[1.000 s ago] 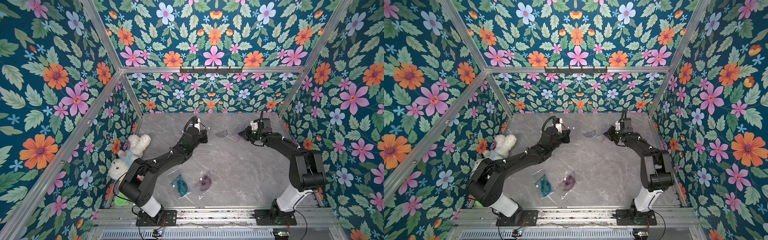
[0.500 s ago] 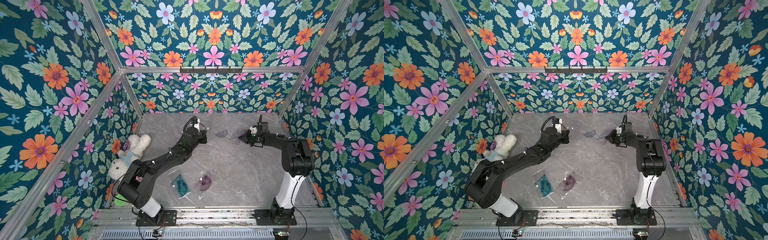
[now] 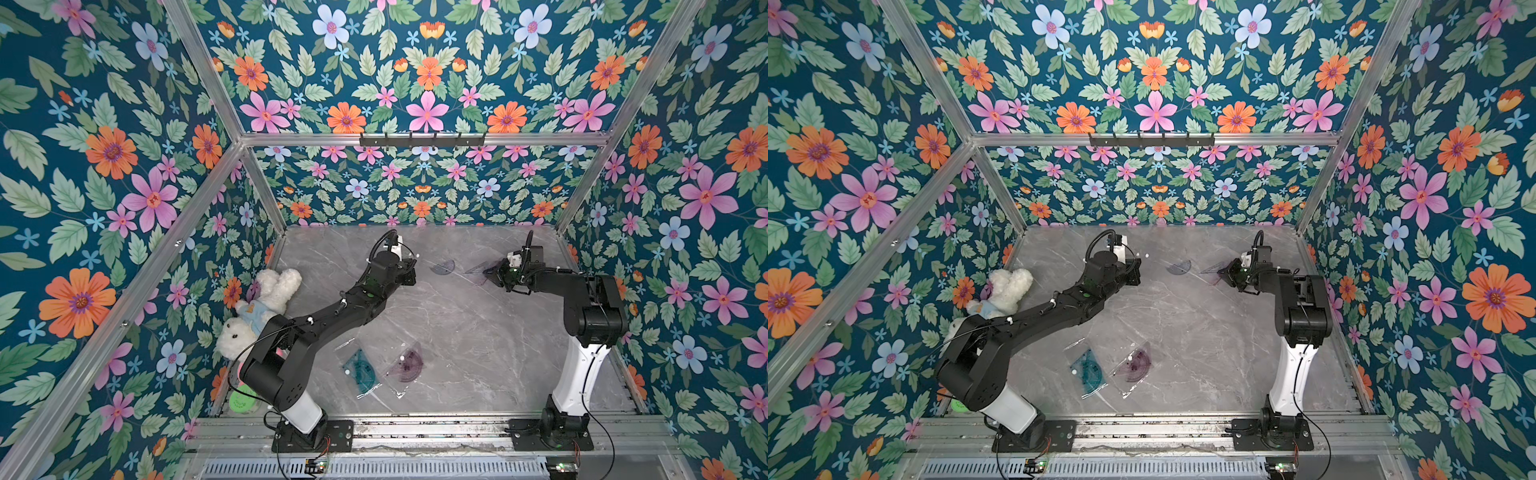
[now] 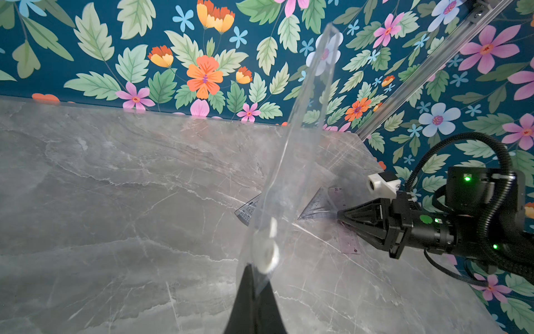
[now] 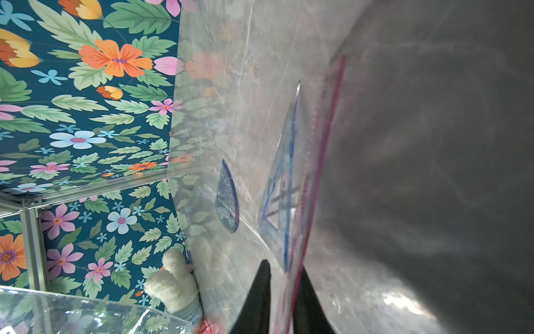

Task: Open the ruler set and take out the ruler
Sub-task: Place the ruler at the center of the board.

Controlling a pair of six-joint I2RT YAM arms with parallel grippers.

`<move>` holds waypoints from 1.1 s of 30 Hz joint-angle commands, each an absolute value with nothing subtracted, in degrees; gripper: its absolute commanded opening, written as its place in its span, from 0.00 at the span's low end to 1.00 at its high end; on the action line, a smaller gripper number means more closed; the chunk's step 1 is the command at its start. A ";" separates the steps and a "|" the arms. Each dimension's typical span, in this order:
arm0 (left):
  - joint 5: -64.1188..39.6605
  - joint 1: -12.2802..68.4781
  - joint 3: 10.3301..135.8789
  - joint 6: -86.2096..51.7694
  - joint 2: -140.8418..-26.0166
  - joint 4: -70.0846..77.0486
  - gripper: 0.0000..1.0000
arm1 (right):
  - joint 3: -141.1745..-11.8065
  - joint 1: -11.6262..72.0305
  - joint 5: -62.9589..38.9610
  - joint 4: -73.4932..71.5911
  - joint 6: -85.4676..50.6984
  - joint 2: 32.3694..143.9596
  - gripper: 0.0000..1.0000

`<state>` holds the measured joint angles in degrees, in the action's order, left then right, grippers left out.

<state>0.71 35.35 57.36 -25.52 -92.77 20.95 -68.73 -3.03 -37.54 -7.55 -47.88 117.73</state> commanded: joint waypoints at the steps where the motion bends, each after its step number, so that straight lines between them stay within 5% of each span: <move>1: 0.62 35.28 58.00 -25.39 -92.88 20.93 0.00 | -68.65 -3.15 -38.45 -10.43 -49.15 118.20 0.24; 12: 0.36 35.33 58.53 -25.27 -93.77 20.57 0.00 | -67.02 -3.12 -38.60 -12.07 -49.22 118.05 0.28; 23: 0.52 35.29 57.53 -25.40 -93.33 21.09 0.00 | -68.27 -3.12 -36.05 -6.63 -47.30 118.08 0.08; 33: 0.49 35.33 57.39 -25.25 -93.48 21.44 0.00 | -68.64 -3.15 -34.10 -3.34 -45.01 117.34 0.00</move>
<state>0.14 35.38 57.45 -25.47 -93.60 20.64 -68.40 -3.11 -35.75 -5.69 -46.26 117.89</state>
